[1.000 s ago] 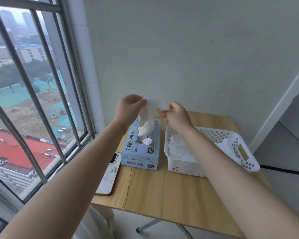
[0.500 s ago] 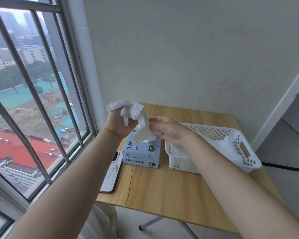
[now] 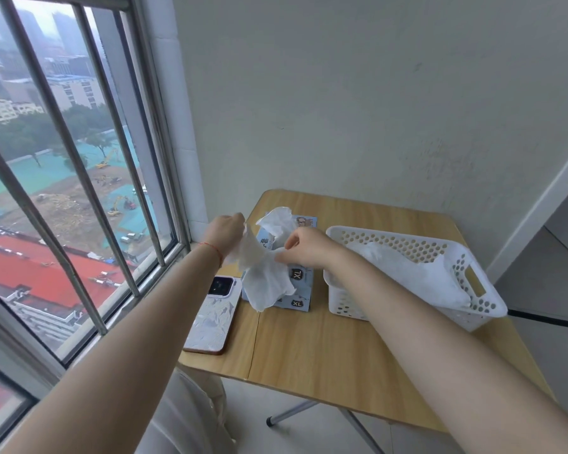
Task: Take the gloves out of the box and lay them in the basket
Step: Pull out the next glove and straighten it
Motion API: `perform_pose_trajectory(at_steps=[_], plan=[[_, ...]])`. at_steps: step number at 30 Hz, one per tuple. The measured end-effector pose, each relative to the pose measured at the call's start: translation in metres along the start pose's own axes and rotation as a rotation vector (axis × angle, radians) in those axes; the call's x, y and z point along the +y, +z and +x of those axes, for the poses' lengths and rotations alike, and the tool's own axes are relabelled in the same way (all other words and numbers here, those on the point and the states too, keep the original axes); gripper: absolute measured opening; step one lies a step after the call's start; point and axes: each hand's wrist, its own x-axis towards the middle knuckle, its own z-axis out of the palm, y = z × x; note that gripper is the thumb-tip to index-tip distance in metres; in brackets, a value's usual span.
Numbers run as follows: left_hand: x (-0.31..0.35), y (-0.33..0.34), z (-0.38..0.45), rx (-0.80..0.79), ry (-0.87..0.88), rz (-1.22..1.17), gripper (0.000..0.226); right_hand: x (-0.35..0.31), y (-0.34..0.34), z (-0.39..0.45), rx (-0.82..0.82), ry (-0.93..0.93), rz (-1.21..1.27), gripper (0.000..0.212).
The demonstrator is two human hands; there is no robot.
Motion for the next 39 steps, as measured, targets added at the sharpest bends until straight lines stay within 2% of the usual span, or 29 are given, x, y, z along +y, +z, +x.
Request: perform_pose_trajectory(at_steps=[1, 3, 5, 7, 9, 11, 13, 15, 17, 19, 22, 24, 26, 28, 30, 34, 39], plan=[[-0.001, 0.0, -0.002, 0.016, -0.004, -0.022, 0.034, -0.002, 0.004, 0.0, 0.002, 0.002, -0.085, 0.051], [-0.004, 0.001, 0.002, 0.026, 0.077, 0.067, 0.042, -0.006, 0.009, -0.002, 0.016, -0.014, -0.216, 0.036], [-0.01, 0.003, 0.002, 0.043, 0.216, 0.143, 0.029, -0.007, 0.01, -0.003, 0.044, -0.028, -0.267, 0.019], [-0.015, 0.006, 0.004, -0.02, 0.336, 0.174, 0.013, -0.005, 0.012, -0.001, 0.062, -0.021, -0.294, 0.024], [-0.021, 0.012, 0.006, -0.162, 0.405, 0.273, 0.019, -0.004, 0.013, 0.002, 0.065, 0.003, -0.312, 0.026], [-0.023, 0.017, 0.004, -0.253, 0.402, 0.406, 0.03, -0.004, 0.015, 0.004, 0.053, 0.024, -0.327, 0.034], [-0.023, 0.022, 0.002, -0.207, 0.377, 0.46, 0.031, -0.005, 0.014, 0.001, 0.027, 0.026, -0.331, 0.041], [-0.021, 0.024, -0.002, -0.135, 0.367, 0.421, 0.022, -0.004, 0.012, -0.001, -0.031, 0.023, -0.35, 0.037], [-0.02, 0.025, -0.004, -0.091, 0.362, 0.353, 0.008, -0.004, 0.008, -0.003, -0.1, 0.025, -0.338, 0.023], [-0.018, 0.023, -0.004, -0.055, 0.335, 0.238, 0.005, -0.003, 0.001, -0.004, -0.12, 0.017, -0.237, 0.011], [-0.007, 0.013, -0.006, -0.005, 0.275, 0.017, 0.002, -0.005, -0.018, -0.008, 0.062, -0.025, 0.074, 0.003], [0.003, 0.002, -0.009, -0.162, 0.2, -0.188, 0.015, -0.006, -0.032, -0.009, 0.229, -0.032, 0.294, 0.006], [0.012, -0.009, -0.014, -0.325, 0.196, -0.231, 0.034, -0.01, -0.044, -0.011, 0.316, -0.064, 0.452, 0.01], [0.022, -0.015, -0.015, -0.255, 0.298, -0.161, 0.042, -0.014, -0.054, -0.014, 0.289, -0.127, 0.565, 0.011], [0.037, -0.02, -0.019, -0.197, 0.386, -0.239, 0.04, -0.019, -0.061, -0.019, 0.222, -0.195, 0.579, 0.01], [0.061, -0.021, -0.03, -0.373, 0.437, -0.41, 0.045, -0.031, -0.075, -0.036, 0.139, -0.275, 0.57, 0.007], [0.083, -0.025, -0.04, -0.261, 0.471, -0.336, 0.022, -0.032, -0.098, -0.053, 0.222, -0.254, 0.637, 0.024]])
